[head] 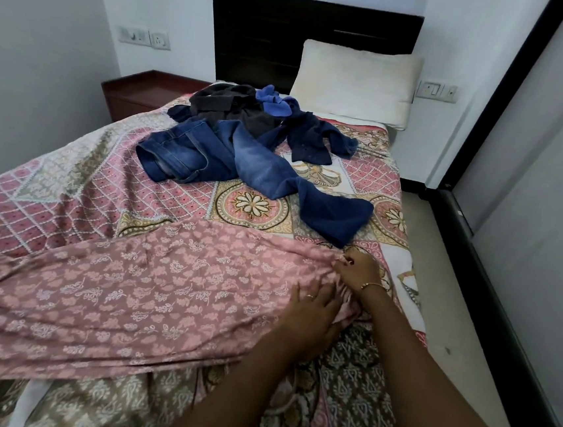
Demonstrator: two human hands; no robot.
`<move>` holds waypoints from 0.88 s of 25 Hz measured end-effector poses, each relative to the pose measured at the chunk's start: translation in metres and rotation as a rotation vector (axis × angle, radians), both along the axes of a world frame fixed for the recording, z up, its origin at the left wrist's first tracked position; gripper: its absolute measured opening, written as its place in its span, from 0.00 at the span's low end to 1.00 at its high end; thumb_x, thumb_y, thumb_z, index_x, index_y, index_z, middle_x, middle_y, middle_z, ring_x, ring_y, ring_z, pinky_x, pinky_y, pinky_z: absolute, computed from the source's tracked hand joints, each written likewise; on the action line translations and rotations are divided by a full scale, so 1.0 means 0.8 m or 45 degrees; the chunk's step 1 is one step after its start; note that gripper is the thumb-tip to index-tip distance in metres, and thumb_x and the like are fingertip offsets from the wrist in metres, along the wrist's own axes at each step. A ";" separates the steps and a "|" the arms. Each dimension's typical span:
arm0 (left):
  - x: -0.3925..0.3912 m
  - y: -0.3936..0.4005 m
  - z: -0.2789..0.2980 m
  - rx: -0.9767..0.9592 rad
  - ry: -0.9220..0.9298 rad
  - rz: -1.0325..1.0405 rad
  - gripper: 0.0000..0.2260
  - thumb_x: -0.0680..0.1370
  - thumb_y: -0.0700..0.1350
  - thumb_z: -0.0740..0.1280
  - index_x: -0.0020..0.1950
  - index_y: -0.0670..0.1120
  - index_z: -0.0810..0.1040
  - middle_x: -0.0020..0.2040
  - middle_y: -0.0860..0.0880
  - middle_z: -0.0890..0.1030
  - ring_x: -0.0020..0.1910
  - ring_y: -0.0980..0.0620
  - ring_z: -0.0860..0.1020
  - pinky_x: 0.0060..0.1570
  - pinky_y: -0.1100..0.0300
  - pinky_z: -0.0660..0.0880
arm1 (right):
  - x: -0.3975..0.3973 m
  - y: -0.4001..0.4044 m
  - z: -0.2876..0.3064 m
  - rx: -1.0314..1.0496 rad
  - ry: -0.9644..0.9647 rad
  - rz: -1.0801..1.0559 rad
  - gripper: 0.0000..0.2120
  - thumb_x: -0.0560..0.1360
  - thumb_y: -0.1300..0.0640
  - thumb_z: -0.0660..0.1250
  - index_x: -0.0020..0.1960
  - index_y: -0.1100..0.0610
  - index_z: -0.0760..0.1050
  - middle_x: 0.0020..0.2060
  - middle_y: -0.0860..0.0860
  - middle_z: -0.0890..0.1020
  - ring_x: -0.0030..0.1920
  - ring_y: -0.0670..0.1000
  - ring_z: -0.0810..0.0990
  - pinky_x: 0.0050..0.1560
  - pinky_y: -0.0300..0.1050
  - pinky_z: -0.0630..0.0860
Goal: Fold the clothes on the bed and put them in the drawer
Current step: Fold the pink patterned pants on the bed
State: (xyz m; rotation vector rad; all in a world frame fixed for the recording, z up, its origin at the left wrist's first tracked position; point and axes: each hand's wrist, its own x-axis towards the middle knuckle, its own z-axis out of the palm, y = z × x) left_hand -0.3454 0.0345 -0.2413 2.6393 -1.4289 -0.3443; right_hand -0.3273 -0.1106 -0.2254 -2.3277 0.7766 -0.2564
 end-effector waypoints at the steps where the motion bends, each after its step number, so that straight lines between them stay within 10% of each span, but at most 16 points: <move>1: -0.002 -0.001 -0.002 0.022 -0.015 -0.005 0.26 0.82 0.55 0.49 0.77 0.45 0.50 0.78 0.44 0.45 0.76 0.43 0.41 0.71 0.40 0.39 | -0.004 -0.005 -0.002 0.015 0.014 -0.049 0.11 0.74 0.55 0.67 0.44 0.64 0.79 0.48 0.62 0.82 0.44 0.56 0.76 0.41 0.41 0.65; 4: -0.005 -0.005 -0.013 0.072 -0.118 0.018 0.28 0.82 0.56 0.49 0.77 0.45 0.46 0.78 0.43 0.44 0.76 0.42 0.40 0.70 0.39 0.36 | -0.018 -0.009 0.013 -0.032 0.258 0.110 0.15 0.76 0.53 0.65 0.33 0.58 0.72 0.43 0.59 0.79 0.42 0.53 0.73 0.33 0.41 0.64; 9: -0.016 -0.019 -0.019 -0.019 -0.046 0.046 0.35 0.76 0.64 0.34 0.77 0.45 0.41 0.77 0.42 0.41 0.76 0.44 0.38 0.67 0.46 0.30 | -0.030 0.000 0.038 0.314 0.450 0.257 0.19 0.74 0.50 0.68 0.60 0.60 0.72 0.50 0.53 0.74 0.49 0.52 0.72 0.41 0.40 0.69; 12: -0.010 -0.014 -0.011 -0.611 0.488 0.117 0.29 0.78 0.61 0.47 0.75 0.48 0.60 0.74 0.47 0.60 0.74 0.49 0.58 0.72 0.52 0.52 | -0.031 0.006 0.035 0.636 0.380 0.049 0.14 0.73 0.52 0.69 0.52 0.62 0.76 0.44 0.57 0.80 0.41 0.53 0.78 0.36 0.41 0.74; 15: -0.004 -0.002 0.016 -1.372 1.244 0.739 0.15 0.80 0.49 0.57 0.52 0.42 0.79 0.48 0.44 0.81 0.49 0.44 0.80 0.47 0.54 0.78 | -0.036 0.019 0.048 0.806 0.265 -0.093 0.07 0.75 0.56 0.67 0.42 0.60 0.74 0.36 0.55 0.78 0.35 0.52 0.76 0.32 0.39 0.72; 22: 0.035 0.049 0.071 -1.401 1.888 1.201 0.19 0.81 0.54 0.55 0.41 0.43 0.77 0.27 0.48 0.81 0.28 0.52 0.80 0.28 0.64 0.74 | 0.005 0.111 0.068 0.552 0.004 -0.056 0.09 0.74 0.56 0.65 0.47 0.63 0.77 0.40 0.55 0.78 0.42 0.54 0.76 0.38 0.40 0.69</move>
